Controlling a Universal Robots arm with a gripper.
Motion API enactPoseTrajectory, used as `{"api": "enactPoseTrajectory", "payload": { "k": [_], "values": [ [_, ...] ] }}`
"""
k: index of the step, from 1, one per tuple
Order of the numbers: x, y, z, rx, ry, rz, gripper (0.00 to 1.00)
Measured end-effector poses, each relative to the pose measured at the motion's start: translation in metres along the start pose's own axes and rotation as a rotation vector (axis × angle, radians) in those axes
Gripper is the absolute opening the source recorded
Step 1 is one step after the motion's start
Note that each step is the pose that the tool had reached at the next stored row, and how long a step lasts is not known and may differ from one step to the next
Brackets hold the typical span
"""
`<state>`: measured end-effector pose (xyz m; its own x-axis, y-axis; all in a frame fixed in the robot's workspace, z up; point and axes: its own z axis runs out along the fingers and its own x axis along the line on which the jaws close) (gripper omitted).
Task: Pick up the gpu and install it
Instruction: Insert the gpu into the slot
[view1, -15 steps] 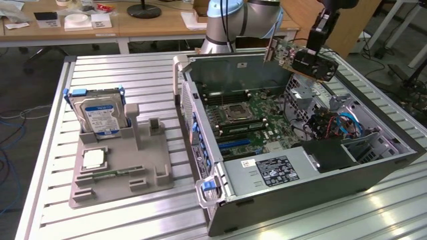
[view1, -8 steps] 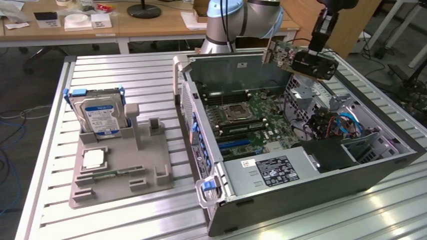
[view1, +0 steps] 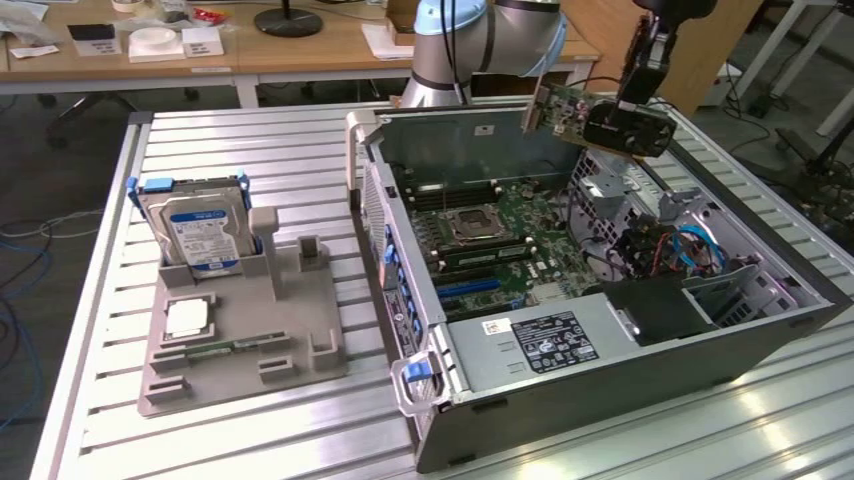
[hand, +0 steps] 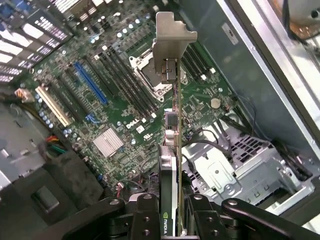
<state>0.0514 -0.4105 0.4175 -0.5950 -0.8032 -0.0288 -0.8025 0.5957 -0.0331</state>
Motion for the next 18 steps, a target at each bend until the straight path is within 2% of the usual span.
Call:
{"api": "enactPoseTrajectory", "payload": {
  "k": [6,14,18],
  "values": [
    [0.0,0.0,0.0003,-0.0021,-0.0024,-0.077,0.27],
    [0.0,0.0,0.0003,-0.0022,-0.0026,-0.078,0.27],
    [0.0,0.0,0.0005,-0.0031,-0.0036,-0.105,0.27]
  ]
}}
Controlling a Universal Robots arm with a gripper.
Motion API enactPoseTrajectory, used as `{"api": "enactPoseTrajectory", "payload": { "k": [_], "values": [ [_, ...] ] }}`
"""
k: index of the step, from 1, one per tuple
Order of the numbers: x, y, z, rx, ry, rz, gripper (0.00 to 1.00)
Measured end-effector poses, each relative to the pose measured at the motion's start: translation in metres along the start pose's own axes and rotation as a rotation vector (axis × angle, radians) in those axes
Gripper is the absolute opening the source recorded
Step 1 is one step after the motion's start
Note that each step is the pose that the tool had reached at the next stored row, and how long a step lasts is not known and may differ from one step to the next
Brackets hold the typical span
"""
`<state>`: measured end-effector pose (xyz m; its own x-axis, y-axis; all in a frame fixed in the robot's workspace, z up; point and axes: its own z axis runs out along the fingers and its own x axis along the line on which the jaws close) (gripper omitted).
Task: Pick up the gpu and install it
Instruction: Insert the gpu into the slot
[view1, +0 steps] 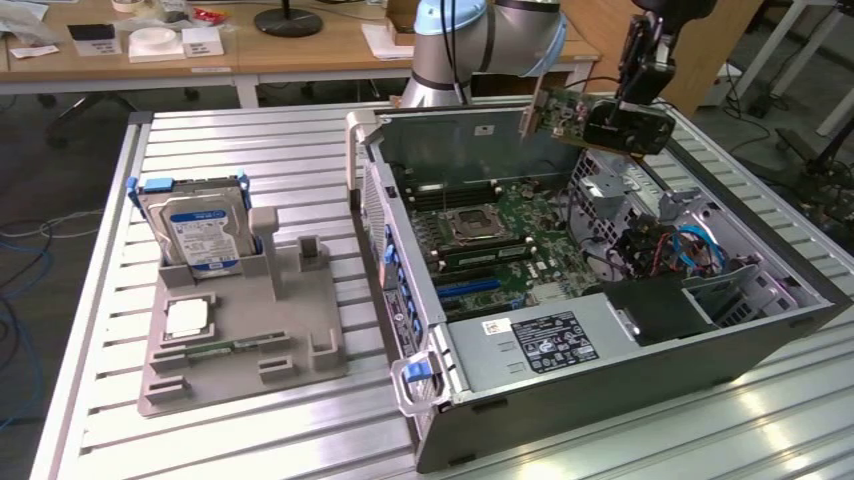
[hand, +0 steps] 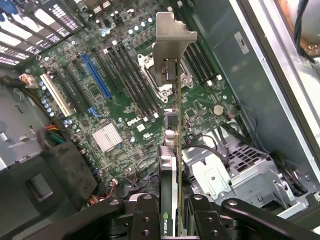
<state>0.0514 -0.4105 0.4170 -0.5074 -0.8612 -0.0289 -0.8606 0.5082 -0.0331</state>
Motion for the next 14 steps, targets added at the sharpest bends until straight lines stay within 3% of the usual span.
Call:
{"api": "enactPoseTrajectory", "payload": {
  "k": [14],
  "values": [
    [0.0,0.0,0.0009,-0.0065,-0.0075,-0.227,0.27]
  ]
}}
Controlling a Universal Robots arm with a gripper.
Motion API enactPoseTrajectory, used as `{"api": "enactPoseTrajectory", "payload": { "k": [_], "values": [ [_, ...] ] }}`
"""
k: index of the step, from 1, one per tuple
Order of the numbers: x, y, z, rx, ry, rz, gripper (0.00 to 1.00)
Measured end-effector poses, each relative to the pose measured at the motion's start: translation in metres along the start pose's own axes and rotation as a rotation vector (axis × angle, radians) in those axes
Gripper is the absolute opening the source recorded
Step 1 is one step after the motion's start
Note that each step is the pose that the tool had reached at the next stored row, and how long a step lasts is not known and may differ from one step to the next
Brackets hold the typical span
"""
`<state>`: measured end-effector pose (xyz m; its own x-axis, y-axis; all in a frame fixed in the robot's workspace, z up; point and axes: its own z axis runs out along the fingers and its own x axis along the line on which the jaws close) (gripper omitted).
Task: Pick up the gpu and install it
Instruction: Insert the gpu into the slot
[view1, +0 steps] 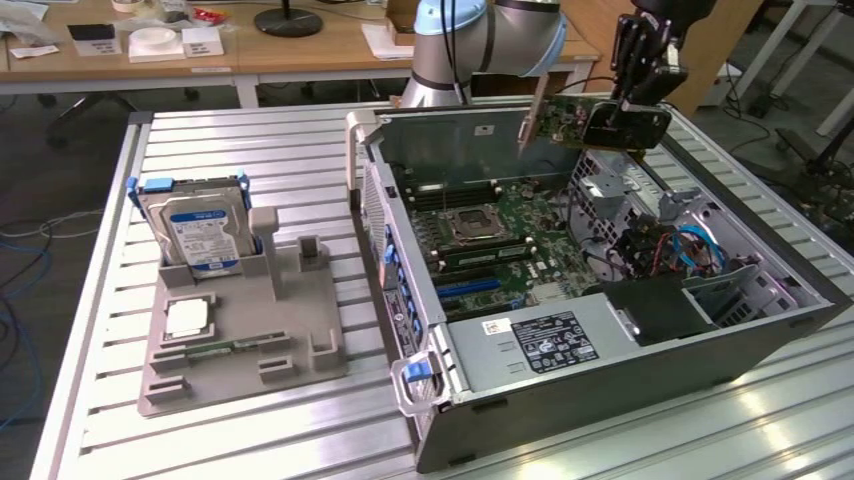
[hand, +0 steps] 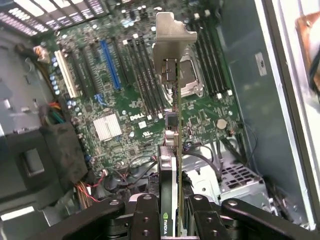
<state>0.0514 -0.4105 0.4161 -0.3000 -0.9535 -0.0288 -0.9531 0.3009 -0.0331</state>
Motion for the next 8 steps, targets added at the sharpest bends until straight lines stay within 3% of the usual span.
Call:
{"api": "enactPoseTrajectory", "payload": {
  "k": [8],
  "values": [
    [0.0,0.0,0.0006,-0.004,-0.0045,-0.137,0.27]
  ]
}}
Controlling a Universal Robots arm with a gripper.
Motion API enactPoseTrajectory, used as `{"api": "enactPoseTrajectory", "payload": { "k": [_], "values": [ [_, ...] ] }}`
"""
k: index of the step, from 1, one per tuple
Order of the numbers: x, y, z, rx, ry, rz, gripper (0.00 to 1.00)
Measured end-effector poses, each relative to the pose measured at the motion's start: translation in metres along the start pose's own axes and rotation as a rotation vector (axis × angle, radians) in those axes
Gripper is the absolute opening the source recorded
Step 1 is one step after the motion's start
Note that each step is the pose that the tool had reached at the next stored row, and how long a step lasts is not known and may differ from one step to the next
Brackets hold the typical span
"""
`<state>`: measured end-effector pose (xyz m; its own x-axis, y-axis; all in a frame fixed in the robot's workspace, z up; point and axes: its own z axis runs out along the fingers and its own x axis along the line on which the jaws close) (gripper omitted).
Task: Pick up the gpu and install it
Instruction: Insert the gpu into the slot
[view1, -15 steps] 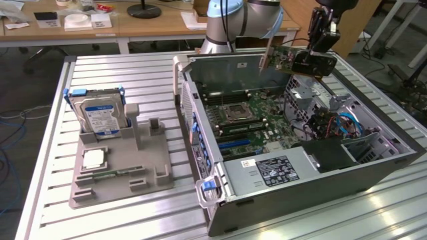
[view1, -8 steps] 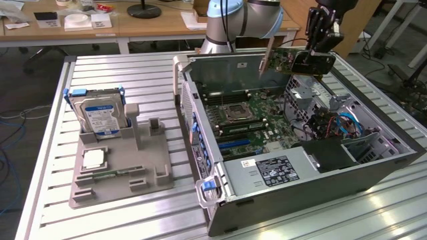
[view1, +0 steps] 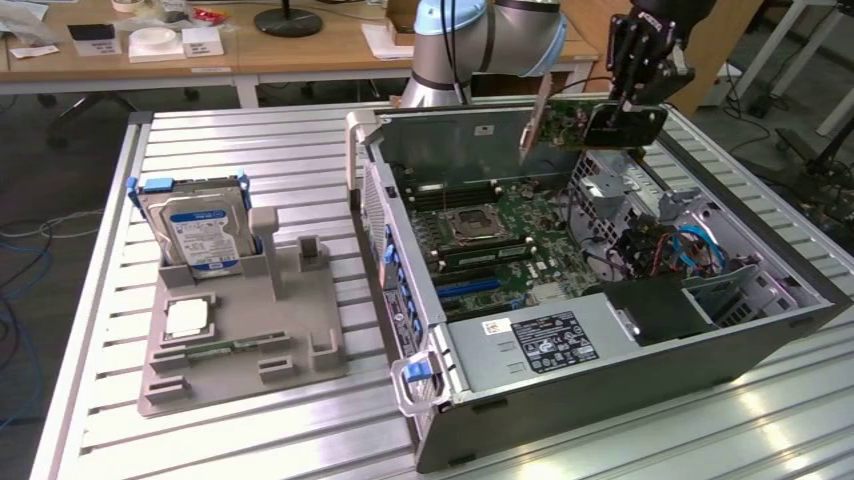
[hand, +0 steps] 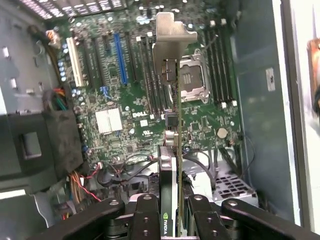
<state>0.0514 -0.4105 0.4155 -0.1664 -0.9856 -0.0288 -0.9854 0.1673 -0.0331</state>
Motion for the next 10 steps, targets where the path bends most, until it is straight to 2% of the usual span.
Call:
{"api": "enactPoseTrajectory", "payload": {
  "k": [10],
  "values": [
    [0.0,0.0,0.0008,-0.0048,-0.0056,-0.167,0.27]
  ]
}}
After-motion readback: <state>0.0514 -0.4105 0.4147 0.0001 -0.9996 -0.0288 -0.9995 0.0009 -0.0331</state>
